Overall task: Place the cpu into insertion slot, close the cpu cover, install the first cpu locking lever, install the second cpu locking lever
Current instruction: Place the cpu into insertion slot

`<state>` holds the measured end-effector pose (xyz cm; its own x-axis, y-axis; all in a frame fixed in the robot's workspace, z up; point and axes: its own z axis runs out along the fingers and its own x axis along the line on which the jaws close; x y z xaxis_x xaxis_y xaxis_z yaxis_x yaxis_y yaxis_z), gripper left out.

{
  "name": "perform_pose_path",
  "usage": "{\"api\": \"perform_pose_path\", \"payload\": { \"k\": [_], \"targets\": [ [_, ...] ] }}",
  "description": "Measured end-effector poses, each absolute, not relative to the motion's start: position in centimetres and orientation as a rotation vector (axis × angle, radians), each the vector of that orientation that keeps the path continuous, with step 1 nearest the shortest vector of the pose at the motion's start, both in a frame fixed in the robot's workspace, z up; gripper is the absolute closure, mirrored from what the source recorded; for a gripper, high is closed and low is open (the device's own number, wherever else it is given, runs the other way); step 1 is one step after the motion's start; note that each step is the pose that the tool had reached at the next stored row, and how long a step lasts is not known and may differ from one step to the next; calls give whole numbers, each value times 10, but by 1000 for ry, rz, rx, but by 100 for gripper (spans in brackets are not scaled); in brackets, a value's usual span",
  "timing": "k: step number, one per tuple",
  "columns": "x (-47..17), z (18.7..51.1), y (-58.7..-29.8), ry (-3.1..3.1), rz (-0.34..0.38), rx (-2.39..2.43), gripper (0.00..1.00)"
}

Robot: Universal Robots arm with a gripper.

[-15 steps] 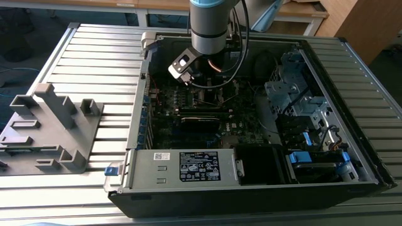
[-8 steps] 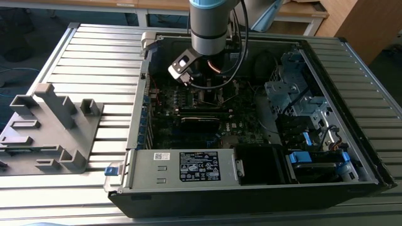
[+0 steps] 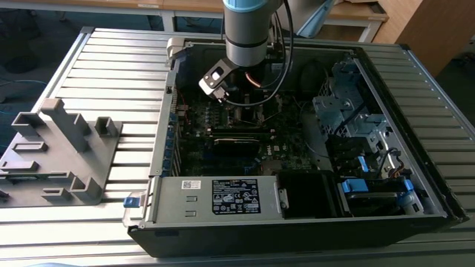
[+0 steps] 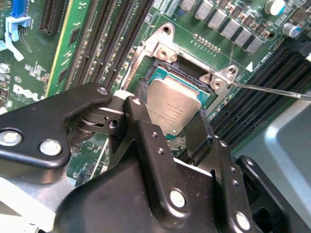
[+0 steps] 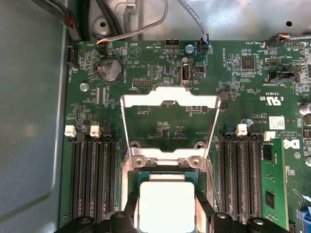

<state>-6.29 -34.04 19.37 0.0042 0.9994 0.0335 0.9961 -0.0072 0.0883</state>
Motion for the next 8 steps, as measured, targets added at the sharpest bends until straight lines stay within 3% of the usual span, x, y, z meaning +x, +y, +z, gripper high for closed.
{"api": "perform_pose_path", "payload": {
  "k": [8],
  "targets": [
    [-64, 192, -340, 2186, 134, 2198, 46]
  ]
}}
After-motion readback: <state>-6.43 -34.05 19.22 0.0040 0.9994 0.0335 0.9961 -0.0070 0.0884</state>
